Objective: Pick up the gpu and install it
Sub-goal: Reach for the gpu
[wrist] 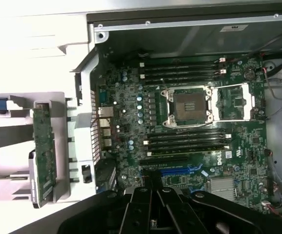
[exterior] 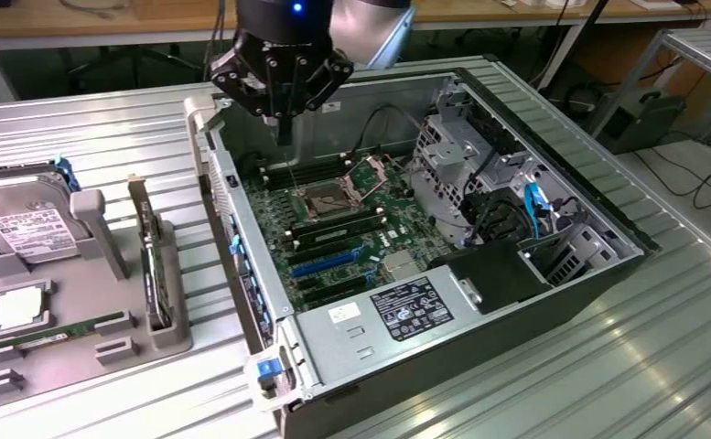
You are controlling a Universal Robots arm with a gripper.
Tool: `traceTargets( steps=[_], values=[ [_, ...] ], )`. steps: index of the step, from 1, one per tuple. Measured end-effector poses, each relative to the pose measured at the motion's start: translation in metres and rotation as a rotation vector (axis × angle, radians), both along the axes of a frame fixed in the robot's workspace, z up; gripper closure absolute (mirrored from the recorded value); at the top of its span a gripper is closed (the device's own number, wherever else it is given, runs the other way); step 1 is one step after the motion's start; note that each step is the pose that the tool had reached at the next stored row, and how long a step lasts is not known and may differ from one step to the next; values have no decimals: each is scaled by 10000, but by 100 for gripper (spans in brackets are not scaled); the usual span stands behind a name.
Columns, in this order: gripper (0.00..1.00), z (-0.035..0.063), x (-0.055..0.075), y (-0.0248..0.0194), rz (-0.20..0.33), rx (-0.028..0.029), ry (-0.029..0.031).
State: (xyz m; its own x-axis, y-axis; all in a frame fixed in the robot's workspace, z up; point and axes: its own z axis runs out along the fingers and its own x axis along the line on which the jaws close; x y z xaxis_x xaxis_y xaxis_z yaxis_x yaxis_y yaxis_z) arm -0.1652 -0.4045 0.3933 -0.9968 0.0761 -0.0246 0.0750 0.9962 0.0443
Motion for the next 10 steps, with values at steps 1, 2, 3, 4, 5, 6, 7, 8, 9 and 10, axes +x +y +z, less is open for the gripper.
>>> traceTargets(
  steps=[1, 2, 3, 4, 5, 6, 7, 8, 9, 10],
  values=[
    [89, 0, -90, -9, -2, 0, 0],
    [89, -1, -153, -17, -1, 1, -1],
    [89, -1, -203, -23, 0, 1, -1],
    [89, 0, -272, -29, -2, -1, 0],
    [89, 0, -317, -34, -2, 0, 0],
    [89, 0, -364, -39, -2, 1, -1],
    [89, -1, -435, -46, 0, 1, -1],
    [89, 0, -496, -52, -2, -1, 1],
    [89, 0, -537, -56, -2, -1, 0],
    [89, -2, -582, -60, -2, 0, 0]
  ],
)
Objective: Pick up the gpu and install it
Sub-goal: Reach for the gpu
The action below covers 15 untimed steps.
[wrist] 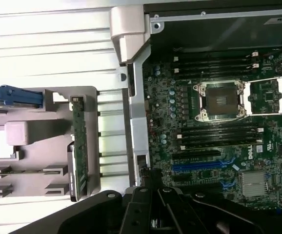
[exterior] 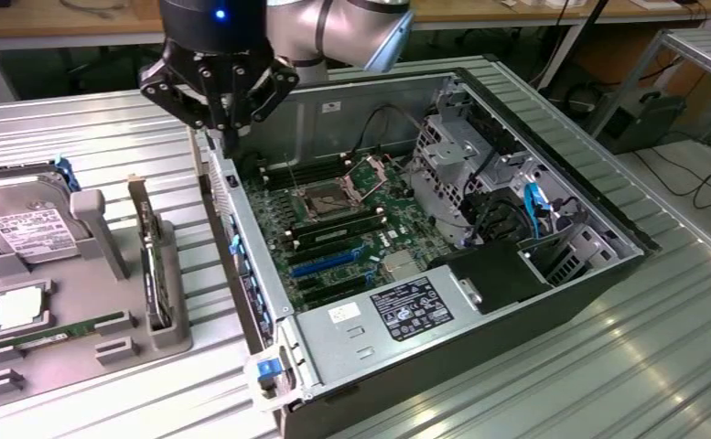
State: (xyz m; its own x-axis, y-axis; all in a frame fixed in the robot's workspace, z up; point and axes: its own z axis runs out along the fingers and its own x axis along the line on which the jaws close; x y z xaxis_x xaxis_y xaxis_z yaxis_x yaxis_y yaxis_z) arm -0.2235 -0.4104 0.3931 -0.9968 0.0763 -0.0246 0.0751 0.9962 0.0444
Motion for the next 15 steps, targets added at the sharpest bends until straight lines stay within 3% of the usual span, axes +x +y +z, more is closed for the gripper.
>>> traceTargets(
  steps=[7, 15],
  values=[
    [89, -63, -326, -19, 1, -1, 0],
    [89, -214, -735, -21, 2, -2, 1]
  ],
)
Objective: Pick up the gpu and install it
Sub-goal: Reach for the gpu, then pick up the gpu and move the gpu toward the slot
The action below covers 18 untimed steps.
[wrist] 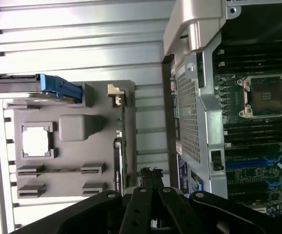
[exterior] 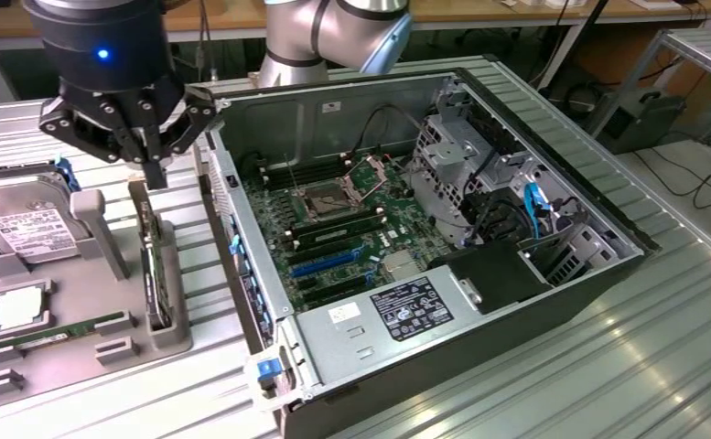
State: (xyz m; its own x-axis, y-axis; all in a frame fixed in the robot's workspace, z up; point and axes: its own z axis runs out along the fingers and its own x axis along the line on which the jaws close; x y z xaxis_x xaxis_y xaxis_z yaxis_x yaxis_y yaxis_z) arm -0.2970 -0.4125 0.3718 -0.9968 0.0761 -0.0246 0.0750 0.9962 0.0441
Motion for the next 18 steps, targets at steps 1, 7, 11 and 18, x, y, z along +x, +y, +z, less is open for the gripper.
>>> traceTargets(
  steps=[1, 7, 11, 18],
  values=[
    [89, -17, -45, 0, 0, -1, 0],
    [89, -78, -194, 0, -2, -3, 21],
    [89, -78, -194, 0, -1, -3, 22],
    [89, -78, -194, 0, -1, -4, 22]
  ],
)
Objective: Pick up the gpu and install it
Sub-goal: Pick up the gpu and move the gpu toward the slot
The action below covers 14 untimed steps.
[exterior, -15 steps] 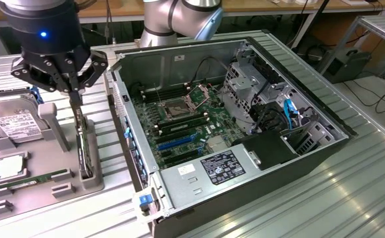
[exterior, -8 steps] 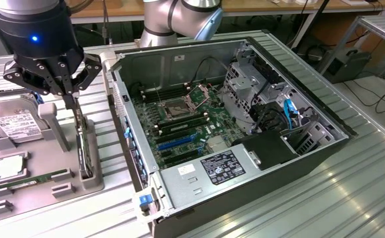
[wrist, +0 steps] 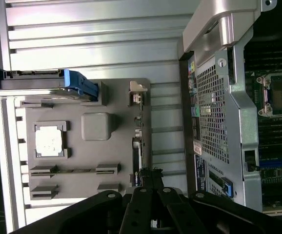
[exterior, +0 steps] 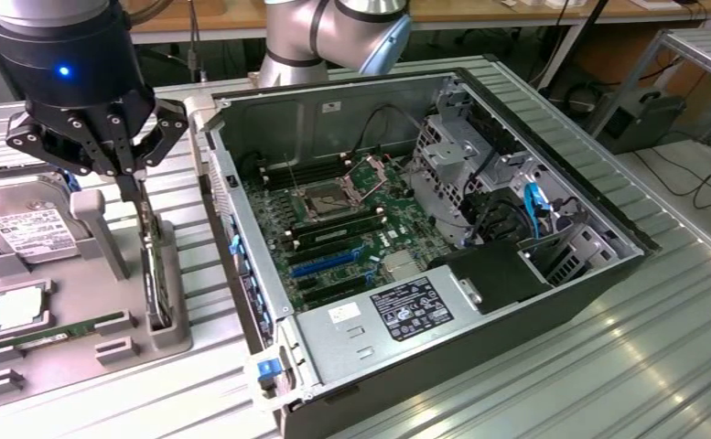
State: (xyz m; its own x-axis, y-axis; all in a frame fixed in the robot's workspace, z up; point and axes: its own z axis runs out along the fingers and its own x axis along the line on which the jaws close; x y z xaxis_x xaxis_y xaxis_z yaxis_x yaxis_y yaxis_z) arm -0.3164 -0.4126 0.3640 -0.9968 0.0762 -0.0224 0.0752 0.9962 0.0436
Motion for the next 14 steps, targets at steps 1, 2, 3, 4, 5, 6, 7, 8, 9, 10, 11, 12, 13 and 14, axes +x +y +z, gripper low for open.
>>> traceTargets(
  steps=[1, 2, 3, 4, 5, 6, 7, 8, 9, 10, 11, 12, 13, 14],
  values=[
    [89, 0, 0, 0, 0, 0, 1],
    [89, 0, 0, 0, 0, 0, 0],
    [89, 0, 0, 0, 0, 0, 0],
    [89, 0, 0, 0, 0, 0, 0],
    [89, 0, 0, 0, 0, 0, 0],
    [83, 0, 0, 0, 0, 0, 0],
    [76, 0, 0, 0, 0, 0, 0],
    [70, 0, 0, 0, 0, 0, 0],
    [70, 0, 0, 0, 0, 0, 0],
    [64, -1, -1, 0, 0, -1, 1],
    [64, -18, -8, 0, 1, -3, -10],
    [64, -42, -14, -2, 1, -4, -17],
    [64, -61, -19, -5, 1, -4, -20],
    [64, -83, -23, -13, 0, -3, -22]
  ],
)
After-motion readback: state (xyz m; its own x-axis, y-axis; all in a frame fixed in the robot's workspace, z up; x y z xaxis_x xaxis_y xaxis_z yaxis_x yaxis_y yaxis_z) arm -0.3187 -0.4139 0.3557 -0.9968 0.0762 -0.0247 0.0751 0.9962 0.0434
